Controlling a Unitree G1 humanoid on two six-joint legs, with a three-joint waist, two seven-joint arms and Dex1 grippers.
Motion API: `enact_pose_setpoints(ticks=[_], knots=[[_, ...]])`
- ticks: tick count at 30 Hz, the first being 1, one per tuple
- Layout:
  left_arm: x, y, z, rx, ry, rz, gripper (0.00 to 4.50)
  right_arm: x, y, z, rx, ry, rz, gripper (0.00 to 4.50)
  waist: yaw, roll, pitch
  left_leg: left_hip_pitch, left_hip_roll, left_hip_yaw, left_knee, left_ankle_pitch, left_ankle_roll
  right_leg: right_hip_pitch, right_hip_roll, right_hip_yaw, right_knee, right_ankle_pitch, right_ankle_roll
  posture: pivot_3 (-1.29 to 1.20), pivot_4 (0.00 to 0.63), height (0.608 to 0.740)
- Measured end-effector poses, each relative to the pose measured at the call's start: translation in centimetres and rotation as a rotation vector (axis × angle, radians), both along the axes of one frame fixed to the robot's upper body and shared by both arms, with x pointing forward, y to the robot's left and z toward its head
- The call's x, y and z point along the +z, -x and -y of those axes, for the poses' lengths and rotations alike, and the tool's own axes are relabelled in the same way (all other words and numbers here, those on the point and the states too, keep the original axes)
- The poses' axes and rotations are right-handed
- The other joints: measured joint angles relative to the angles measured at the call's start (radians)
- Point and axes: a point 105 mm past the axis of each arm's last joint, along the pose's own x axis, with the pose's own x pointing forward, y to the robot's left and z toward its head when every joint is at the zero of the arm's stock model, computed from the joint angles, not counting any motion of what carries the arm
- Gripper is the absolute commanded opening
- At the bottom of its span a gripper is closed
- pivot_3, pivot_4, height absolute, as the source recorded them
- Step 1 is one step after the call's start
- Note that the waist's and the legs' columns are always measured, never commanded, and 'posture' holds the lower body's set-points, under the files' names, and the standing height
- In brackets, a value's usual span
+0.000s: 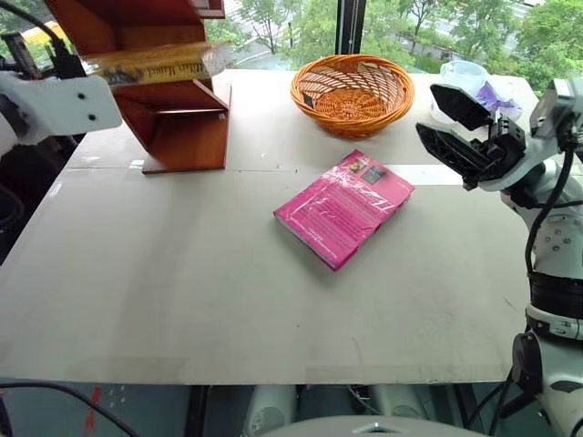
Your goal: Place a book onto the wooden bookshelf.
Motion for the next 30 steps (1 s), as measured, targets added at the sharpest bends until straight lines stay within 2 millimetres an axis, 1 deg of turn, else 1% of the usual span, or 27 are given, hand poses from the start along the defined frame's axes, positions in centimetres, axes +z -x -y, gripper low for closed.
enact_pose_setpoints(ticks=[4, 9, 12, 16, 17, 18, 19, 20, 21, 24, 27, 30], knots=[[-0.5, -1.7, 0.1, -0.005, -0.003, -0.035, 0.04, 0.1, 0.7, -0.4, 0.004, 0.016, 0.026, 4.50, 0.001, 0.000, 0.000, 0.000, 0.000, 0.000, 0.004, 0.000, 0.000, 0.000, 0.002, 0.000, 0.004, 0.000, 0.000, 0.00, 0.150, 0.739], [-0.2, -3.5, 0.7, -0.009, -0.029, -0.080, 0.04, -0.2, 0.7, -0.2, -0.013, 0.012, 0.013, 4.50, -0.004, 0.000, 0.000, 0.000, -0.001, 0.001, 0.005, 0.000, 0.000, 0.000, 0.002, 0.002, 0.005, 0.000, 0.000, 0.00, 0.150, 0.739], [0.0, -4.1, 0.6, 0.015, -0.039, -0.109, 0.04, -0.2, 0.7, -0.2, -0.015, 0.012, 0.013, 4.50, -0.008, 0.000, 0.000, 0.000, -0.001, 0.001, 0.005, 0.000, 0.000, 0.000, 0.002, 0.002, 0.005, 0.000, 0.000, 0.00, 0.150, 0.739], [0.2, -4.6, -0.2, 0.086, -0.052, -0.142, 0.04, -0.3, 0.7, -0.1, -0.019, 0.011, 0.014, 4.50, -0.012, -0.001, 0.000, -0.001, -0.001, 0.001, 0.005, 0.000, 0.000, -0.001, 0.002, 0.003, 0.005, 0.000, 0.000, 0.00, 0.150, 0.739], [0.2, -4.6, -0.4, 0.103, -0.046, -0.147, 1.03, -0.4, 0.7, -0.1, -0.021, 0.011, 0.012, 4.50, -0.015, 0.000, 0.000, 0.000, 0.000, 0.001, 0.005, 0.000, 0.000, -0.002, 0.002, 0.003, 0.005, 0.000, 0.000, 0.00, 0.150, 0.739], [0.2, -4.7, -0.6, 0.116, -0.041, -0.147, 1.44, -0.5, 0.7, 0.0, -0.023, 0.011, 0.009, 4.50, -0.017, 0.000, 0.000, 0.000, 0.000, 0.001, 0.005, 0.000, 0.000, -0.002, 0.002, 0.004, 0.006, 0.000, 0.000, 0.00, 0.150, 0.739], [0.0, -4.6, -1.1, 0.145, -0.027, -0.153, 1.74, -0.6, 0.7, 0.1, -0.026, 0.012, 0.005, 4.50, -0.021, 0.000, 0.000, 0.000, 0.000, 0.001, 0.005, 0.000, 0.000, -0.002, 0.003, 0.004, 0.006, 0.000, 0.000, 0.00, 0.150, 0.739], [-0.3, -4.5, -2.1, 0.189, -0.002, -0.165, 2.56, -0.9, 0.7, 0.4, -0.040, 0.014, -0.001, 4.50, -0.023, -0.001, 0.000, 0.000, 0.000, 0.001, 0.005, 0.000, 0.000, -0.002, 0.003, 0.004, 0.007, 0.000, 0.000, 0.00, 0.150, 0.739], [-0.4, -4.5, -2.3, 0.196, 0.003, -0.167, 2.77, -0.9, 0.7, 0.5, -0.043, 0.012, -0.002, 4.50, -0.024, -0.001, 0.000, 0.000, 0.000, 0.001, 0.005, 0.000, 0.000, -0.002, 0.003, 0.003, 0.007, 0.000, 0.000, 0.00, 0.150, 0.739], [-0.6, -4.4, -2.9, 0.226, 0.018, -0.171, 4.33, -1.0, 0.7, 0.6, -0.047, 0.010, -0.001, 4.50, -0.023, -0.001, 0.000, -0.001, 0.000, 0.001, 0.005, 0.000, 0.000, -0.002, 0.002, 0.003, 0.008, 0.000, 0.000, 0.00, 0.150, 0.739], [-0.3, -4.3, -3.1, 0.239, 0.035, -0.152, 4.33, -1.0, 0.7, 0.6, -0.045, 0.011, 0.001, 4.50, -0.019, -0.001, 0.000, -0.001, 0.000, 0.001, 0.005, 0.000, 0.000, -0.002, 0.002, 0.003, 0.008, 0.000, 0.000, 0.00, 0.150, 0.739], [0.1, -3.7, -3.5, 0.251, 0.060, -0.119, 4.33, -0.9, 0.8, 0.7, -0.044, 0.019, 0.004, 4.50, -0.019, -0.001, 0.000, -0.001, 0.000, 0.001, 0.005, 0.000, 0.000, -0.002, 0.002, 0.004, 0.008, 0.000, 0.000, 0.00, 0.150, 0.739]])
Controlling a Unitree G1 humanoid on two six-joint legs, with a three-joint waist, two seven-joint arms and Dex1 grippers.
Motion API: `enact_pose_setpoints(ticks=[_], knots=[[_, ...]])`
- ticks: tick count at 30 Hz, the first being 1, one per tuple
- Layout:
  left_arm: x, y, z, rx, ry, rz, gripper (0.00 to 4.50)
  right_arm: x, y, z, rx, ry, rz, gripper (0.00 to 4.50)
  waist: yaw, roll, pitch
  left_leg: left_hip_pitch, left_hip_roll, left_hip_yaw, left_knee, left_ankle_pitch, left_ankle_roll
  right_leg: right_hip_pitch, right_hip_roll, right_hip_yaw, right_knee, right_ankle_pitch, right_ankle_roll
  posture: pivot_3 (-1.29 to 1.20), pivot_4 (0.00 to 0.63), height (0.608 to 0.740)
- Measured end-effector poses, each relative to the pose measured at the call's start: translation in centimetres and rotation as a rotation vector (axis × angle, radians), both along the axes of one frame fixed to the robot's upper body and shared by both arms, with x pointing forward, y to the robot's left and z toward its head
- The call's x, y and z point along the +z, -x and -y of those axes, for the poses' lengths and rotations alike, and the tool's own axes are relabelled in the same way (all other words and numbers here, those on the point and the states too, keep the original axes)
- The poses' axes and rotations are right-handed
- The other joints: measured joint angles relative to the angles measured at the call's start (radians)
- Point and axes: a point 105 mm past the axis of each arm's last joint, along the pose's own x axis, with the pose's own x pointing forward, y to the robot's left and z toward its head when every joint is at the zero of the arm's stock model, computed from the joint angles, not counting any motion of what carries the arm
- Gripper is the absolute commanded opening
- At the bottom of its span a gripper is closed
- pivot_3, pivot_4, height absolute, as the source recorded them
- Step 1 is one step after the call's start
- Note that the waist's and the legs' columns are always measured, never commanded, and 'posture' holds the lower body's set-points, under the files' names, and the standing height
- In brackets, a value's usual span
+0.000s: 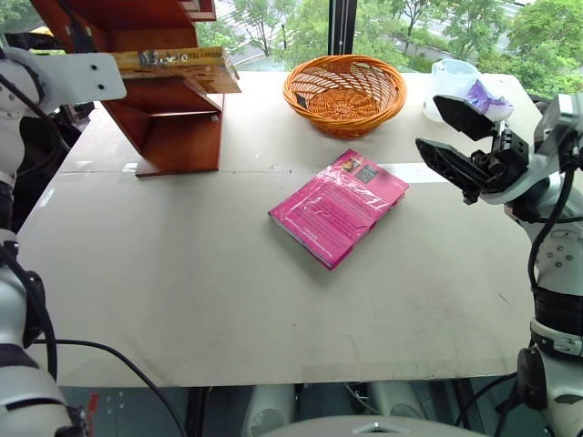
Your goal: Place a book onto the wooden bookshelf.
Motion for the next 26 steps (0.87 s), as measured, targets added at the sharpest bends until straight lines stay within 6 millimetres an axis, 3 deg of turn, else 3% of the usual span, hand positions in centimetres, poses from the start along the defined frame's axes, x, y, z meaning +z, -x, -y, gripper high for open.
enact_pose_setpoints(ticks=[2, 4, 6, 8, 10, 12, 14, 17, 21, 26], knots=[[0.4, 0.7, 0.2, -0.008, 0.055, 0.026, 4.33, 0.0, 0.1, 0.1, 0.000, 0.011, 0.003, 4.50, 0.000, 0.000, 0.000, 0.000, 0.000, 0.000, 0.000, 0.000, 0.000, 0.000, 0.000, 0.000, 0.000, 0.000, 0.000, 0.00, 0.150, 0.739], [0.8, 1.0, 1.7, -0.066, 0.162, 0.056, 4.33, 0.0, 0.1, 0.3, -0.001, 0.017, 0.005, 4.50, 0.007, 0.000, 0.000, 0.000, 0.000, 0.000, 0.001, 0.000, 0.000, 0.000, -0.001, -0.001, 0.001, 0.000, 0.000, 0.00, 0.150, 0.739], [1.6, 1.0, 6.1, -0.246, 0.362, 0.109, 4.33, -0.4, 0.1, 0.5, -0.010, 0.029, -0.008, 4.50, 0.022, -0.001, -0.001, -0.002, 0.000, -0.002, 0.004, 0.000, 0.000, 0.001, -0.003, -0.003, 0.002, 0.000, 0.000, 0.00, 0.150, 0.739], [0.9, 1.8, 12.1, -0.500, 0.638, 0.075, 4.33, -1.5, 0.2, 0.8, -0.023, 0.061, -0.033, 4.50, 0.034, -0.001, -0.001, -0.002, -0.001, -0.003, 0.010, 0.000, 0.000, 0.003, -0.004, -0.004, 0.005, -0.001, 0.003, 0.00, 0.150, 0.739], [-1.4, 3.4, 17.1, -0.715, 0.915, -0.034, 4.33, -3.1, 0.2, 1.4, -0.056, 0.090, -0.072, 4.50, 0.036, 0.000, -0.001, -0.002, -0.001, -0.004, 0.015, -0.001, 0.001, 0.005, -0.004, -0.002, 0.005, -0.001, 0.004, 0.00, 0.150, 0.739], [-4.6, 4.4, 19.3, -0.783, 1.093, -0.129, 4.33, -4.8, -0.1, 2.2, -0.107, 0.128, -0.126, 4.50, 0.029, 0.001, -0.002, 0.000, -0.001, -0.003, 0.015, -0.001, 0.001, 0.005, -0.004, 0.002, 0.006, -0.001, 0.005, 0.00, 0.150, 0.739], [-8.6, 4.8, 19.0, -0.728, 1.280, -0.130, 4.33, -7.8, -0.5, 3.9, -0.213, 0.220, -0.207, 4.50, 0.011, 0.001, -0.002, 0.002, 0.000, -0.003, 0.015, -0.001, 0.001, 0.006, -0.002, 0.003, 0.007, 0.000, 0.005, 0.00, 0.150, 0.739], [-13.9, 5.9, 18.0, -0.595, 1.428, -0.176, 4.33, -11.4, -0.2, 5.9, -0.312, 0.329, -0.286, 4.50, 0.004, 0.003, -0.004, 0.004, 0.000, -0.003, 0.013, -0.001, 0.001, 0.006, 0.000, 0.006, 0.007, 0.000, 0.005, 0.00, 0.150, 0.739], [-22.5, 9.4, 17.9, -0.370, 1.533, -0.324, 4.33, -16.9, 0.4, 8.3, -0.416, 0.430, -0.397, 4.50, 0.010, 0.003, -0.005, 0.004, 0.001, -0.004, 0.013, -0.001, 0.001, 0.006, 0.000, 0.007, 0.006, 0.000, 0.004, 0.00, 0.150, 0.739], [-26.2, 12.8, 18.4, -0.316, 1.562, -0.291, 4.33, -20.5, 2.0, 9.5, -0.460, 0.455, -0.462, 4.50, 0.017, 0.003, -0.008, 0.005, -0.001, -0.004, 0.014, -0.001, 0.002, 0.009, -0.003, 0.006, 0.005, -0.002, 0.002, 0.00, 0.150, 0.739]])
